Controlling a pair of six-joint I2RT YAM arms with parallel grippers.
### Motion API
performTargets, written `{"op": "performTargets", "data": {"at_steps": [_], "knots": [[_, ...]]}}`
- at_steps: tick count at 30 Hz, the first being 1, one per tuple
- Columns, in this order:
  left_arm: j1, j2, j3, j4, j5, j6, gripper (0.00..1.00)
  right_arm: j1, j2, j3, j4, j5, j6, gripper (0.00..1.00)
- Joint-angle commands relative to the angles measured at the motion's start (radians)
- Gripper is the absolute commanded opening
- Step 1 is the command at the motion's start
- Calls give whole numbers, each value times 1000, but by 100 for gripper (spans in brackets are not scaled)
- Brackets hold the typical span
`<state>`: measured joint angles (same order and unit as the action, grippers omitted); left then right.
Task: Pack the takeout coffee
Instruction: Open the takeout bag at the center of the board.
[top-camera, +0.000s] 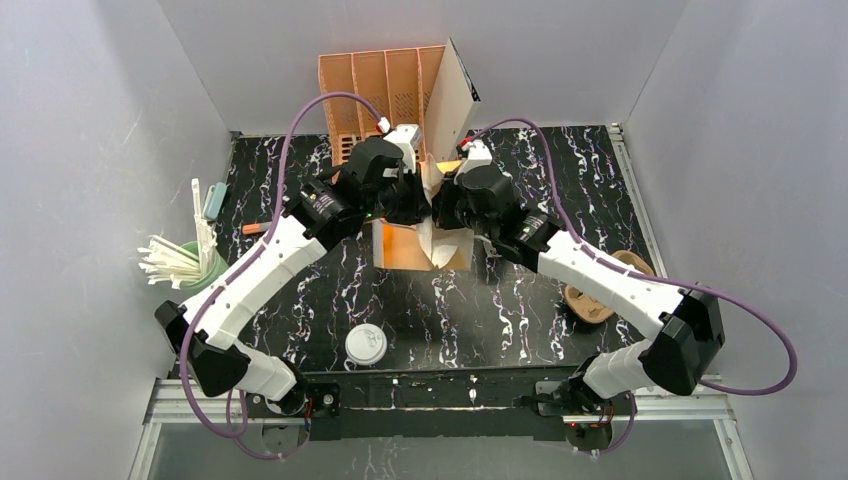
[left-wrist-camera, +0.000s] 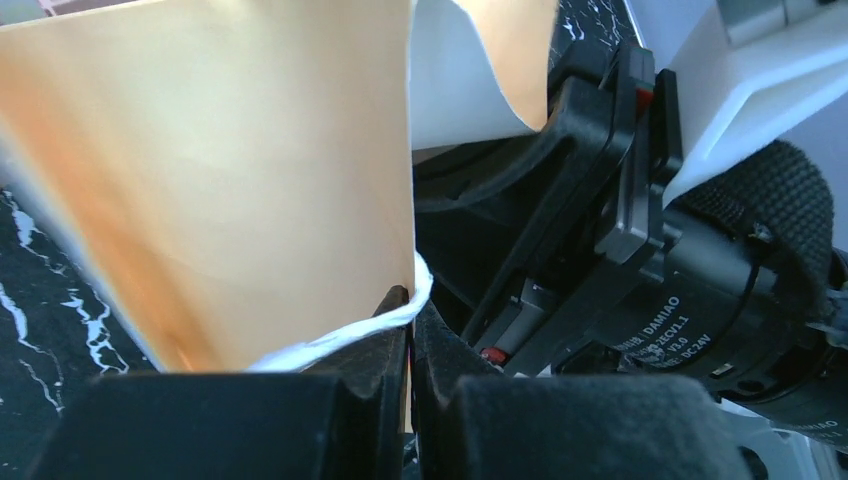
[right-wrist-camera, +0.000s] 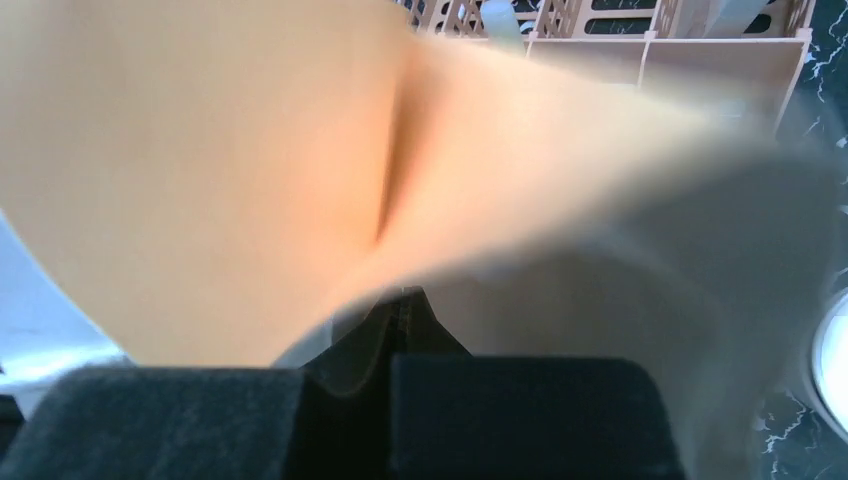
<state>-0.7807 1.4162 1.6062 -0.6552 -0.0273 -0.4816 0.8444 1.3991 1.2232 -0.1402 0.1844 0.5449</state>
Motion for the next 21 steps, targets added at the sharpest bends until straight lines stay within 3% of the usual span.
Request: {"op": "performTargets", "data": {"at_steps": [1, 9, 13, 16, 19, 21], "knots": [[-5, -19, -17, 33, 70, -17, 0, -1, -22, 31, 38, 88, 182, 1], [-5, -32, -41, 80, 44, -43, 0, 5, -42, -15, 100, 36, 262, 1], [-1, -50, 12, 74, -12, -44, 0, 32, -55, -98, 143, 124, 136, 1], [18, -40, 78, 31, -31, -34, 0, 95, -129, -232, 290, 236, -6, 1], [29, -21, 128, 10, 1, -33, 0, 216, -182, -368, 495, 406, -226, 1], [29, -8, 144, 11, 53, -39, 0, 229, -179, -379, 502, 408, -293, 1]]}}
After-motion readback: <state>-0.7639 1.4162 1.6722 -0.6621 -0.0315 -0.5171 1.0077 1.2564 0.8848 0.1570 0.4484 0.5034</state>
